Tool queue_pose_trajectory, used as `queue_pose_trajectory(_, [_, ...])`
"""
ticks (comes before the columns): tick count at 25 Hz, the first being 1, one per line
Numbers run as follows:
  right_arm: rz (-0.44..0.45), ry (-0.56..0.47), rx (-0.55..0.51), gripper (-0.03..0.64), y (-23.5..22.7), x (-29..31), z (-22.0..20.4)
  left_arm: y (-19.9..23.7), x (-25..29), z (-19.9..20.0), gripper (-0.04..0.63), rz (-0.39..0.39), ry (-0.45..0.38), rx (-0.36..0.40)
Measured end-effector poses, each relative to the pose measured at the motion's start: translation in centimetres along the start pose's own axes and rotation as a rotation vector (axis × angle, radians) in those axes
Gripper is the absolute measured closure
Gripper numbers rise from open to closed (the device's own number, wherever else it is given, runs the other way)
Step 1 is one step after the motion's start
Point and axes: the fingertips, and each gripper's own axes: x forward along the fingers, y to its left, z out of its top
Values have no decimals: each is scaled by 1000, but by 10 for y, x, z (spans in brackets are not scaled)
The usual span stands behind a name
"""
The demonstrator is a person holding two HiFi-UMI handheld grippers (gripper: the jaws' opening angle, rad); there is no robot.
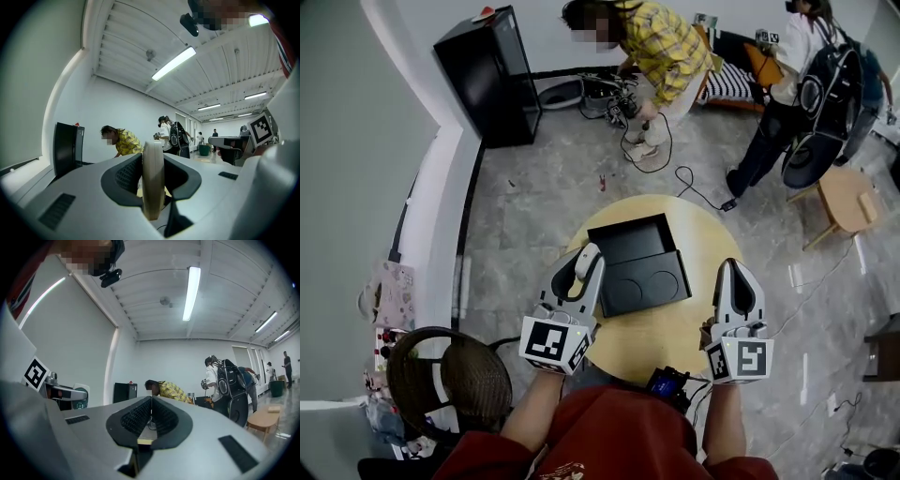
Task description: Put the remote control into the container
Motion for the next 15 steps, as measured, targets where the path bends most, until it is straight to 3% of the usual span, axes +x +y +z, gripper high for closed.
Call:
queue_pose_trajectory(7, [-37, 4, -11, 594, 10, 10, 0, 14, 12, -7, 483, -55, 26, -2])
queue_pose_trajectory(15, [-19, 7, -2, 594, -6, 12, -5, 7, 23, -14, 483, -30, 52, 8])
